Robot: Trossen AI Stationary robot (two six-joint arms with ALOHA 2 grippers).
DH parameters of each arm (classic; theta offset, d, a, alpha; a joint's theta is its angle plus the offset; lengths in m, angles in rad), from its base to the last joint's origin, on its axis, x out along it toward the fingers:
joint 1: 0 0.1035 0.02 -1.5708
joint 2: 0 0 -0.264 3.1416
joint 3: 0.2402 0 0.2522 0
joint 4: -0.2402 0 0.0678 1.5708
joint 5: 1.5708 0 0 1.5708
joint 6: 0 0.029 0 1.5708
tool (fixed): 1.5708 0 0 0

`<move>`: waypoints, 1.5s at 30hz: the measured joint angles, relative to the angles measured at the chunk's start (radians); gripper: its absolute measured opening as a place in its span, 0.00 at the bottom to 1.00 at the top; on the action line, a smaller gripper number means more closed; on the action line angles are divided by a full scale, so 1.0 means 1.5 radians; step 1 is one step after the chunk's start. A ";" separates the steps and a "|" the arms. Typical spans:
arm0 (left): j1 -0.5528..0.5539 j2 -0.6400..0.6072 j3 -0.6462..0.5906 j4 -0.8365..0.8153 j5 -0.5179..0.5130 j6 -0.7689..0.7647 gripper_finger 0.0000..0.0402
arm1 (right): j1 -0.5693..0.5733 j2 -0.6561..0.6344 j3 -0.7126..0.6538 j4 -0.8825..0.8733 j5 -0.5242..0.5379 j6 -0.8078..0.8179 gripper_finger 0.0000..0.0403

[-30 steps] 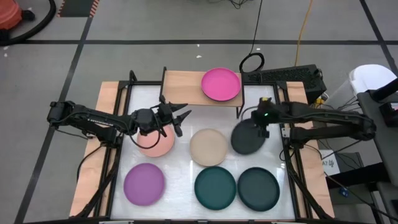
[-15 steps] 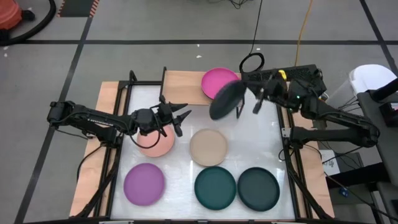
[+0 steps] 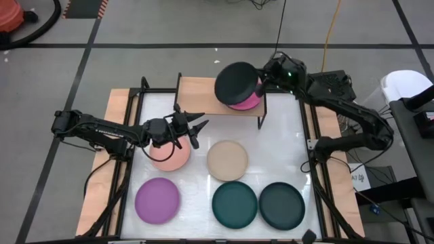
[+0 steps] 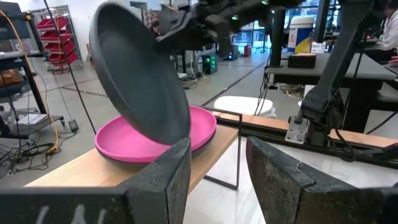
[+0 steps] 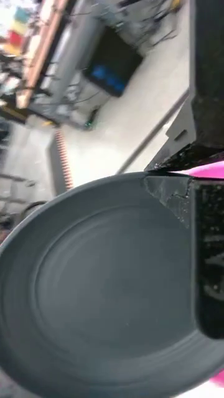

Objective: Place and stack plates onto a shelf
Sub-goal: Stack the top black plate on top of the pink plate on the shelf, then stack the brown plate on top of the black plate on the shelf

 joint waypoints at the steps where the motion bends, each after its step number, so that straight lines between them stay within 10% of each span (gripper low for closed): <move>1: 0.000 0.000 0.000 0.000 0.000 -0.001 0.40 | -0.009 0.009 0.012 -0.023 0.000 -0.002 0.00; 27: 0.000 0.000 0.000 0.006 0.020 -0.017 0.40 | -0.030 -0.044 0.030 -0.108 -0.001 -0.007 0.19; 31: 0.000 0.000 0.000 0.005 0.054 -0.013 0.40 | 0.002 -0.125 0.016 -0.105 -0.135 -0.011 0.18; 34: 0.000 0.000 0.000 0.006 0.075 -0.008 0.40 | 0.038 -0.198 -0.029 -0.039 -0.244 0.016 0.16; 45: -0.005 0.014 0.001 0.029 0.239 -0.038 0.40 | 0.155 -0.405 -0.384 0.244 -0.261 0.226 0.14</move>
